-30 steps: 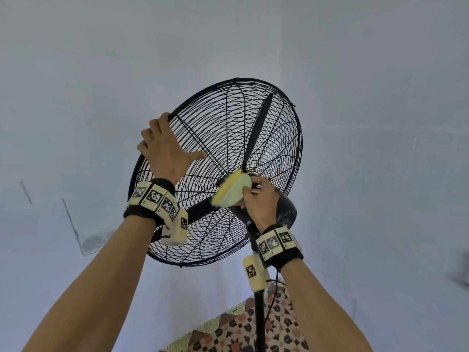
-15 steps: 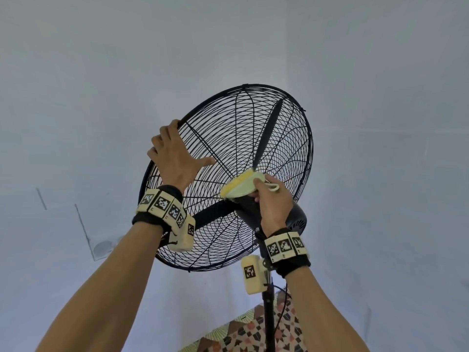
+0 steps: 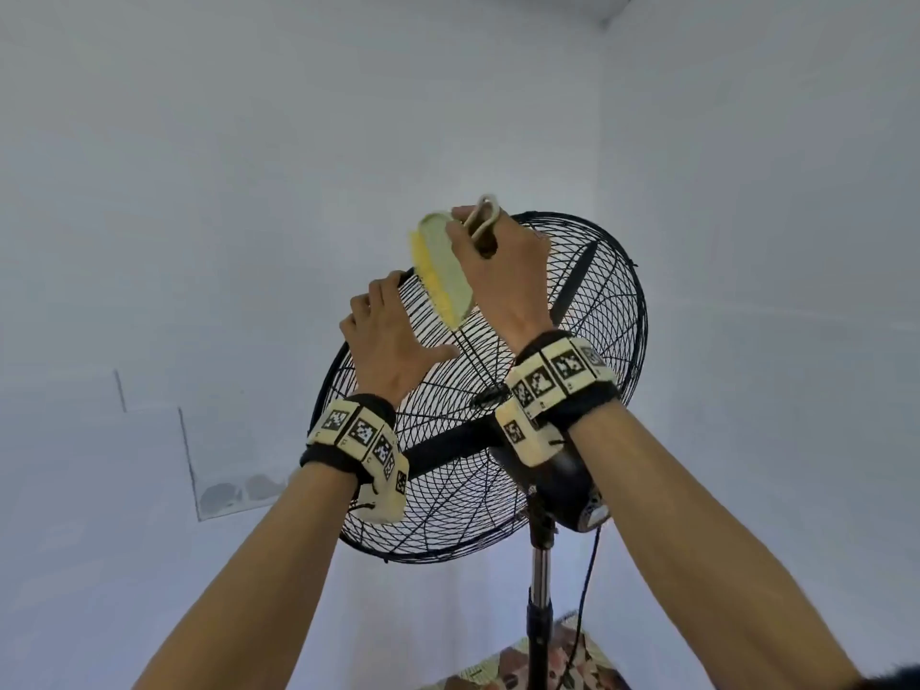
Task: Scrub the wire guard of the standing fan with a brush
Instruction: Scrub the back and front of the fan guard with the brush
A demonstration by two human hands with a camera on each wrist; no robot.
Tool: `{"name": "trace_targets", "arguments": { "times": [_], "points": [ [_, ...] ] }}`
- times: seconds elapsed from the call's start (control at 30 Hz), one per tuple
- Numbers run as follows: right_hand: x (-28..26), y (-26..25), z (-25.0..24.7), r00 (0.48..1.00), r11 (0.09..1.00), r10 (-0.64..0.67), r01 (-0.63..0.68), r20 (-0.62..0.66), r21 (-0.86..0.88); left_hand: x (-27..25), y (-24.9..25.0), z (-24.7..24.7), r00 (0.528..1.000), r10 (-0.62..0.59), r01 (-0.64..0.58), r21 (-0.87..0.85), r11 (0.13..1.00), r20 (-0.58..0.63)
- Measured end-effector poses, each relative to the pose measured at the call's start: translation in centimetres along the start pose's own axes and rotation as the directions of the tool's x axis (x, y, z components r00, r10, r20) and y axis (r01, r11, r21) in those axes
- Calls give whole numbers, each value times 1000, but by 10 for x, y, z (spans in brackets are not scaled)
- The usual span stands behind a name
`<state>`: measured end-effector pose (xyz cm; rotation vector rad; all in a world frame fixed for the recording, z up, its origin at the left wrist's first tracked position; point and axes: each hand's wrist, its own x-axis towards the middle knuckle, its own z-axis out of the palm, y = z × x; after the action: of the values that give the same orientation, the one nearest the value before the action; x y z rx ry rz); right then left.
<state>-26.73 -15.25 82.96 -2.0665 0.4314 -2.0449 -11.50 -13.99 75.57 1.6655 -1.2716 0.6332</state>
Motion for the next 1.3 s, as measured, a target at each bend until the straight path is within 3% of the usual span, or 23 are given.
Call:
{"name": "trace_targets", "arguments": {
  "times": [0.3, 0.47, 0.67, 0.8, 1.03, 1.17, 1.3],
  "points": [
    [32, -8, -9, 932, 941, -121, 218, 342, -260, 0, -3, 3, 999, 18, -19, -11, 1000, -44],
    [21, -10, 2, 937, 955, -210, 257, 280, -145, -1, -3, 5, 999, 10, -10, -6, 1000, -45],
    [30, -13, 5, 892, 896, -211, 340, 400, -286, 0, -5, 4, 999, 5, -6, -22, 1000, -51],
    [23, -14, 9, 915, 916, -300, 356, 271, -185, -2, -1, 4, 999, 2, -3, -16, 1000, -40],
    [4, -3, -7, 887, 866, -381, 441, 259, -235, -1, -6, 2, 1000, -2, 1, -38, 999, -31],
    [-19, 7, -15, 900, 902, -366, 406, 238, -147, 0, -2, 0, 1000, 4, -4, -31, 1000, -1],
    [-66, 48, -27, 880, 889, -384, 435, 281, -147, 3, -6, -5, 999, 3, -2, -27, 1000, 36]
  ]
}}
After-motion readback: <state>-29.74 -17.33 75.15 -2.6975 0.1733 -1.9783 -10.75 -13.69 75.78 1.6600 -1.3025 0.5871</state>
